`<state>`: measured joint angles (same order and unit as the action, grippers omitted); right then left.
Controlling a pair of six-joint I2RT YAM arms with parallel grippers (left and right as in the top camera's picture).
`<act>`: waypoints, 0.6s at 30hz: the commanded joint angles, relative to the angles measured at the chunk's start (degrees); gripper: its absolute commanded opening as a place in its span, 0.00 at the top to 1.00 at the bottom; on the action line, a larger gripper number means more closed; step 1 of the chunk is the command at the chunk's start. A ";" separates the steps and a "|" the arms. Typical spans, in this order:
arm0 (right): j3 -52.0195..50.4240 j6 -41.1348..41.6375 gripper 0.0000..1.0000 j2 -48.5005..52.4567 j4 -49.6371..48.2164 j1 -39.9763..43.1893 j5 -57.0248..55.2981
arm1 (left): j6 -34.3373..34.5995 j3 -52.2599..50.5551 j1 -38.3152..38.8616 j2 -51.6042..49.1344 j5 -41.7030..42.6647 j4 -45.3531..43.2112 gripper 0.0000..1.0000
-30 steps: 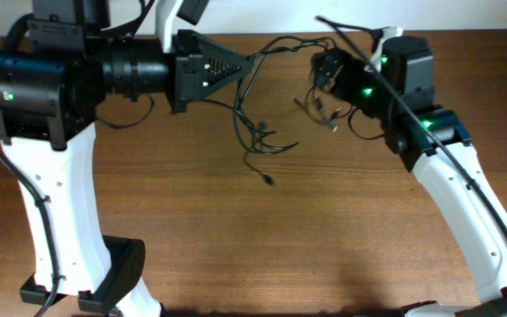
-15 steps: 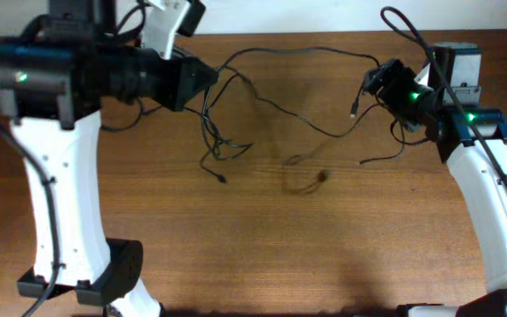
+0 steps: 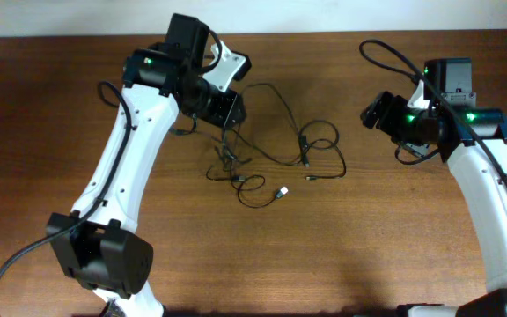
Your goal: Untangle cables
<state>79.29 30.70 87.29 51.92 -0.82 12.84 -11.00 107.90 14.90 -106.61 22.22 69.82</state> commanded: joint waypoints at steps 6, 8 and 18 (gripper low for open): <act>0.44 -2.05 0.09 0.26 0.44 0.46 -1.53 | -1.40 -1.90 1.22 0.59 -1.09 -1.60 0.05; 0.44 -2.05 0.09 0.26 0.72 0.46 -1.53 | -2.80 -1.90 1.25 0.55 -2.10 -2.45 0.07; 0.44 -3.52 0.08 0.26 1.31 0.46 -1.53 | 10.36 -1.90 0.72 -9.66 -22.53 -4.79 0.17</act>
<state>79.29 28.21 87.29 53.15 -0.80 11.86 -10.87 106.43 16.08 -111.09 9.67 63.92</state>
